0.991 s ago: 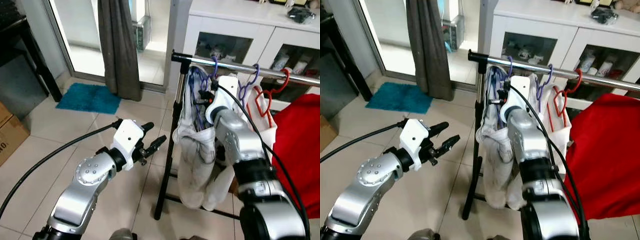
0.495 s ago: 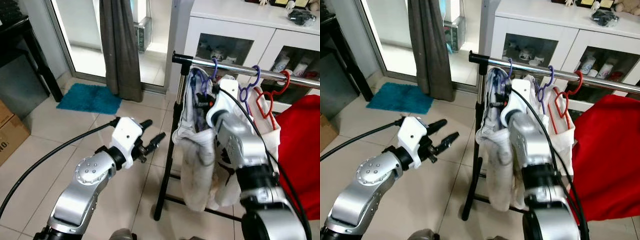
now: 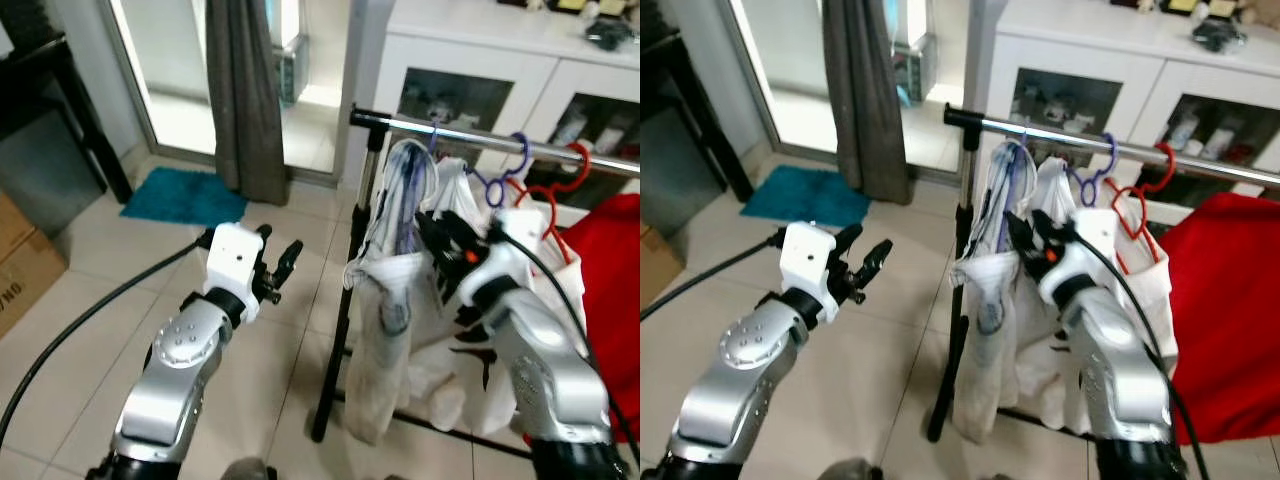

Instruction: Hang hanger

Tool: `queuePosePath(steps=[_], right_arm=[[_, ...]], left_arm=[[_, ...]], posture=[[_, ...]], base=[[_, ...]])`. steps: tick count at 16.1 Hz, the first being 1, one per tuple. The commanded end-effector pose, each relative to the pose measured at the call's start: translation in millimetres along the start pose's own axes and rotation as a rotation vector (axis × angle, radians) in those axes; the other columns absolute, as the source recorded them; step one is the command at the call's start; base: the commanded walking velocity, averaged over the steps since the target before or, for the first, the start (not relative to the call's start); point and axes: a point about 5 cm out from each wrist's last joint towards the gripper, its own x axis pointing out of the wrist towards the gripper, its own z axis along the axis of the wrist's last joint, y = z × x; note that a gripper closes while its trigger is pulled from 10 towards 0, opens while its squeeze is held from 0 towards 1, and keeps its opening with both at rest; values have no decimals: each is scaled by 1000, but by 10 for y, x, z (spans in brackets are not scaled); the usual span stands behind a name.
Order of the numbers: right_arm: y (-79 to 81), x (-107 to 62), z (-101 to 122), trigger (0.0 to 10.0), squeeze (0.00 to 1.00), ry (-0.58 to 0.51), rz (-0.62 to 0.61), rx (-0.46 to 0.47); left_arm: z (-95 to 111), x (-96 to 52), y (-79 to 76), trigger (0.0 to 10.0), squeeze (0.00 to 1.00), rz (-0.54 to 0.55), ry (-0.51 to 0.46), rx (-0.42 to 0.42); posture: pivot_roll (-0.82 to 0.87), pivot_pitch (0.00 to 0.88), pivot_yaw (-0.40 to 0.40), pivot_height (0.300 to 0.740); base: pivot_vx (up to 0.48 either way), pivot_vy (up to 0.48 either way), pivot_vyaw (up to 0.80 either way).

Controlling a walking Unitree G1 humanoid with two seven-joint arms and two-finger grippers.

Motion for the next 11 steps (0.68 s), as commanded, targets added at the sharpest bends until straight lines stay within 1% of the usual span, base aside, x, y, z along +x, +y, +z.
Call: queuePosePath(steps=[1, 2, 3, 4, 5, 6, 8, 11], right_arm=[[12, -99, 86, 10000, 1000, -30, 7, -12], [3, -205, 68, 10000, 1000, -12, -28, -31], [-11, -267, 11, 10000, 0, 20, -66, -30], [-13, -308, -9, 10000, 0, 22, -80, -28], [-24, -370, -58, 10000, 0, 38, -120, -50], [-32, -391, -95, 10000, 0, 51, -147, -36], [-37, -409, -147, 10000, 0, 79, -168, -21], [-37, -409, -147, 10000, 0, 79, -168, -21]], left_arm=[[25, -58, 73, 10000, 0, 82, -19, 7], [39, -112, 115, 10000, 0, 142, -34, 4], [21, -163, 141, 10000, 0, 168, -25, 2], [-7, -193, 155, 10000, 0, 184, -7, 1], [-63, -252, 170, 10000, 0, 201, 16, 4], [-87, -277, 164, 10000, 0, 202, 29, 10], [-98, -282, 169, 10000, 0, 218, 32, 2], [-98, -282, 169, 10000, 0, 218, 32, 2]], posture=[[122, 0, 15, 740], [122, 0, 15, 740], [115, 0, 15, 740], [115, 0, 10, 740], [114, 0, 6, 740], [113, 0, 3, 740], [121, 0, -5, 740], [121, 0, -5, 740]], base=[[0, 0, 0], [0, 0, 0], [0, 0, 0], [0, 0, 0], [0, 0, 0], [0, 0, 0], [0, 0, 0], [0, 0, 0]])
